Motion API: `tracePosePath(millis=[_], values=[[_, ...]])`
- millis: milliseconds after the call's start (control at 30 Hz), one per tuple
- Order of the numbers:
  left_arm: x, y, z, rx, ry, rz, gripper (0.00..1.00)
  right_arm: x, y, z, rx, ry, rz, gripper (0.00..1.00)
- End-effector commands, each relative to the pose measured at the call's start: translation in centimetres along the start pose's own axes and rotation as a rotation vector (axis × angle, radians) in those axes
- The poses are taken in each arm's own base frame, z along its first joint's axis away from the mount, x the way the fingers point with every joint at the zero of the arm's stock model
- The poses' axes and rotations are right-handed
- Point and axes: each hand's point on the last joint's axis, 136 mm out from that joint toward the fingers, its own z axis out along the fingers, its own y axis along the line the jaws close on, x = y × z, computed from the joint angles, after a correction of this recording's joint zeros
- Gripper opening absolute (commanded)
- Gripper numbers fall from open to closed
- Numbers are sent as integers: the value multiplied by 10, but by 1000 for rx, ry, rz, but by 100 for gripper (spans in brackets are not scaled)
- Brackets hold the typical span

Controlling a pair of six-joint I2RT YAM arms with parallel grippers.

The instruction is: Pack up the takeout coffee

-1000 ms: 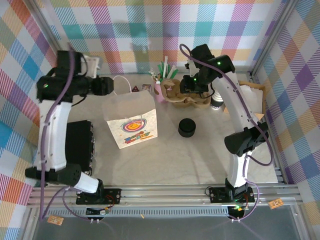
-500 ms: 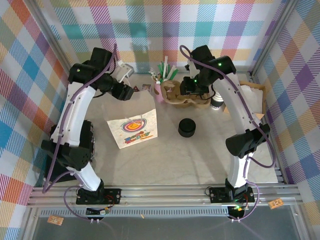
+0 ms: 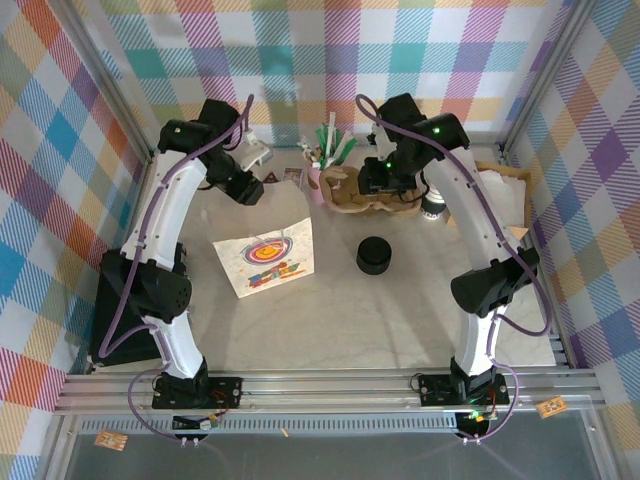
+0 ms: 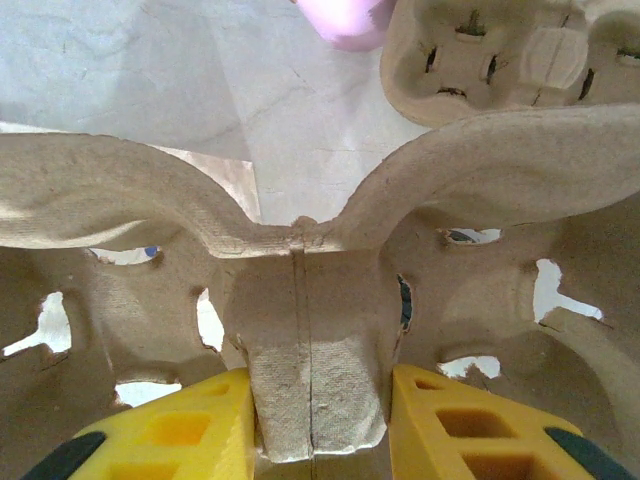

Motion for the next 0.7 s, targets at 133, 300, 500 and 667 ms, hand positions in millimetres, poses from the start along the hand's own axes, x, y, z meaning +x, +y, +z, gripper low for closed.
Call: tracePosePath(millis=[133,300,500,667], values=[[12,-6,-8,30,35,34,16,8,10,-16,-36,-4,2,36],[7,-10,-17,37,-8,15,6,6,14,-21,-52,-16,-5,36],[-1,-21,-38,37,-95,-58,0,-4,40,-40,-184,-91,-83,36],[11,-44,-43,44,-71,-57,0,-12,67,-70,-320,-185,-138,36]])
